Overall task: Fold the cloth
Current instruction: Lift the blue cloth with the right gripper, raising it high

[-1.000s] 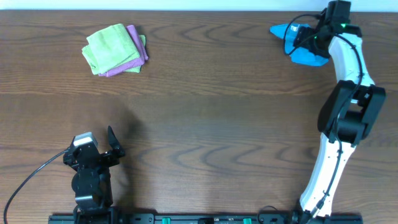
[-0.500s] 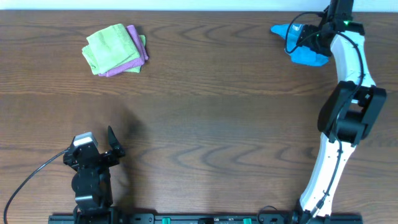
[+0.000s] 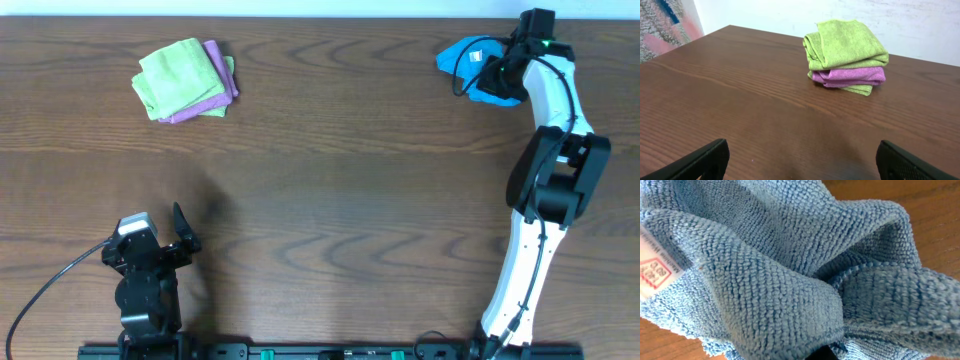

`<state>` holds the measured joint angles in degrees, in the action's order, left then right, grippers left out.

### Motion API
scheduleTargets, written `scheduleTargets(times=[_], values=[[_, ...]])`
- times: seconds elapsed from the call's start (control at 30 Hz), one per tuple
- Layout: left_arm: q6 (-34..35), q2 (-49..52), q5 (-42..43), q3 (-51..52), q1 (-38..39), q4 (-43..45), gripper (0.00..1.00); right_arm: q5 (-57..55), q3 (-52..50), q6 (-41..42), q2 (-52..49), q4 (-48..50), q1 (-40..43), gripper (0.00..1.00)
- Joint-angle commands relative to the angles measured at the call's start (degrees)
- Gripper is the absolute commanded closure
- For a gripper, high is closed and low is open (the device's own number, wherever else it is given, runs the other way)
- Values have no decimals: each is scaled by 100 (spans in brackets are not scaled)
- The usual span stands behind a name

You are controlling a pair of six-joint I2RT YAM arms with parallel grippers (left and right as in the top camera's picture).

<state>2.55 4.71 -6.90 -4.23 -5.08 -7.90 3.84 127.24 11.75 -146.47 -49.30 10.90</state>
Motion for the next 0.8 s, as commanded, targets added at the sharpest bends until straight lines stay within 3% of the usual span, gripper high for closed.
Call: scheduleTargets(times=[0.0,0.77], values=[[-107,-37,-101,173,20,-81,5,109,55,87,-302,-275,-149,98],[-107,-37,-101,173,20,-81,5,-564,4304,-262,-299,-3528,-702,98]])
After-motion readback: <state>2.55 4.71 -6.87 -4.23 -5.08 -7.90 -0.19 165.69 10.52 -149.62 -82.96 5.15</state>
